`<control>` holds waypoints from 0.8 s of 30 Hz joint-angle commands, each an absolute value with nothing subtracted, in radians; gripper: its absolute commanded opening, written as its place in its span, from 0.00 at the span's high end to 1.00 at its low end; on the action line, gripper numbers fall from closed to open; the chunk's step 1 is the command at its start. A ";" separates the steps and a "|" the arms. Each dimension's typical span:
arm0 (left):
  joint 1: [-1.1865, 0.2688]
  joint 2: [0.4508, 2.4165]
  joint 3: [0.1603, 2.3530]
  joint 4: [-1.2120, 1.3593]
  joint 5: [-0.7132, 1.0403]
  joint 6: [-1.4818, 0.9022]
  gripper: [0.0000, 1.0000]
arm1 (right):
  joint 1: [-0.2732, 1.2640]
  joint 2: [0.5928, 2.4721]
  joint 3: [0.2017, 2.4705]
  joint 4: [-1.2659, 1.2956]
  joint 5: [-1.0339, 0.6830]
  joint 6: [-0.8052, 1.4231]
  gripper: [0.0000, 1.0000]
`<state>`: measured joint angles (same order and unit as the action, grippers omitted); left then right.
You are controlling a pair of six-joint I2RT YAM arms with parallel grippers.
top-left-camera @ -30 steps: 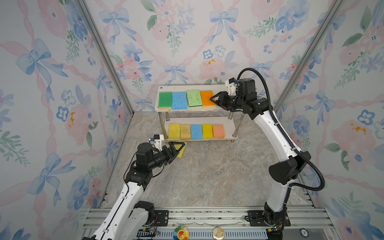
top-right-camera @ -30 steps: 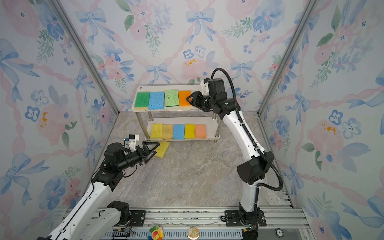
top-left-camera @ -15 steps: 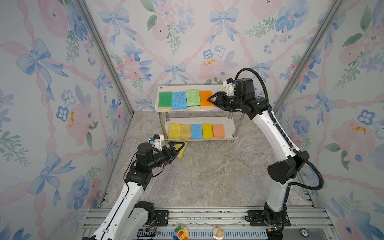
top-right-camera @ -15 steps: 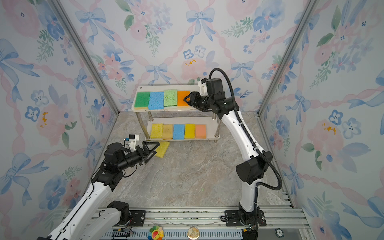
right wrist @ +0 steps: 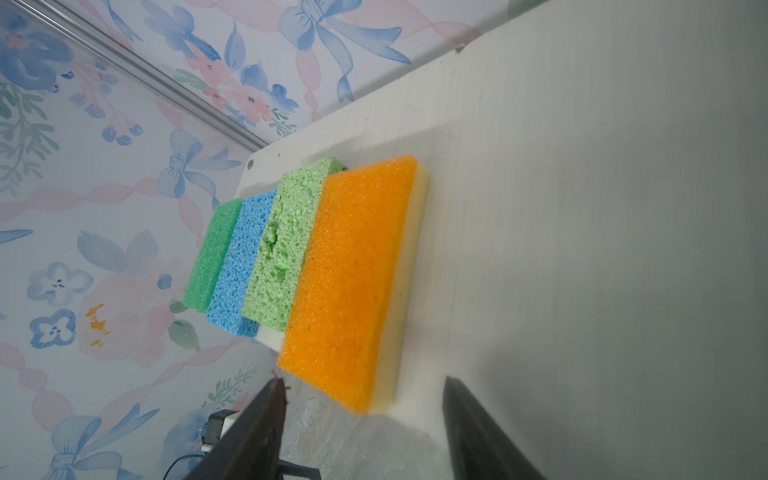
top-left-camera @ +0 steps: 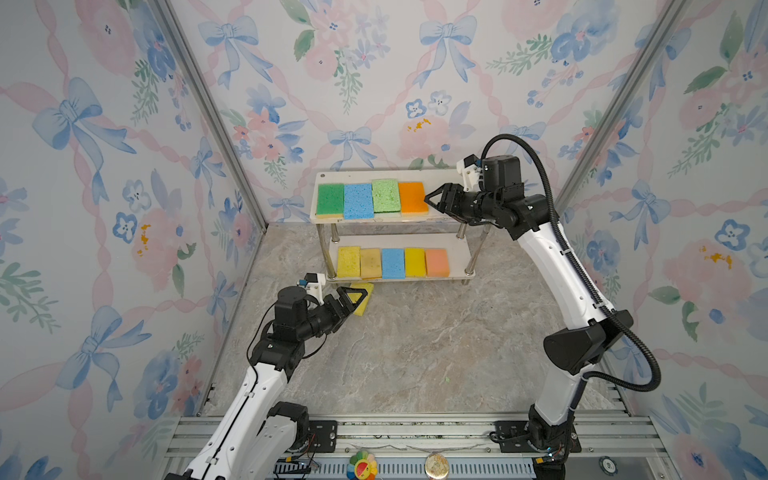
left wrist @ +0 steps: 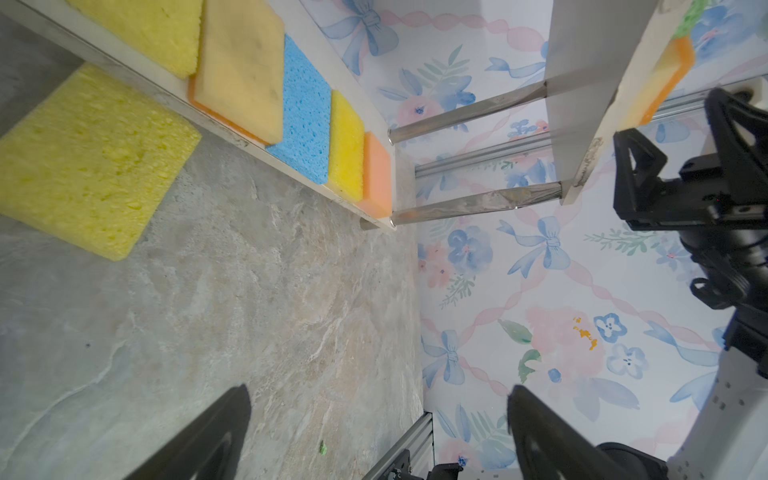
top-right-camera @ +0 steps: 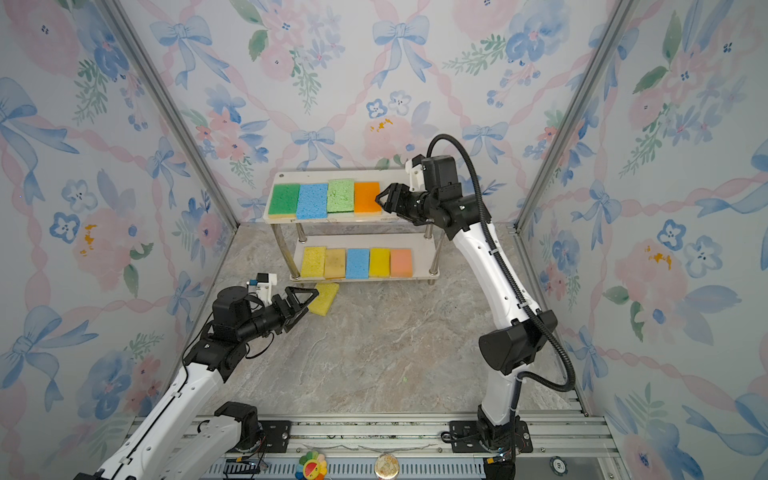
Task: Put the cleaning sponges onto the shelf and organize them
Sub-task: 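Withdraw the right gripper from the shelf while the left gripper lowers toward the yellow sponge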
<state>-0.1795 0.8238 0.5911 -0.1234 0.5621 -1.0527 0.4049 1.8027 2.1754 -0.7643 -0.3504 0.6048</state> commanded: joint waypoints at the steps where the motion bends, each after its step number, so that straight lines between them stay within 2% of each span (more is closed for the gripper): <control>1: -0.168 0.835 0.579 -0.187 0.489 -1.015 0.02 | 0.374 1.605 2.049 -0.774 -0.325 0.586 0.36; 6: -0.169 0.901 0.548 -0.186 0.396 -1.038 0.02 | 0.304 1.320 1.685 -0.667 -0.336 0.679 0.35; 9: -0.174 0.961 0.553 -0.184 0.328 -1.054 0.03 | 0.271 1.187 1.534 -0.706 -0.327 0.681 0.35; 16: -0.195 1.112 0.536 -0.076 0.292 -1.148 0.12 | 0.244 1.005 1.297 -0.767 -0.313 0.694 0.35; 24: -0.196 1.243 0.522 0.033 0.267 -1.196 0.21 | 0.252 0.924 1.148 -0.729 -0.324 0.753 0.36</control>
<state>-0.1932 1.2182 0.5373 -0.0257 0.2943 -1.1721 0.2504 0.9501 1.1698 -0.7448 -0.3279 0.7261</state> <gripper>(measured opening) 0.794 0.640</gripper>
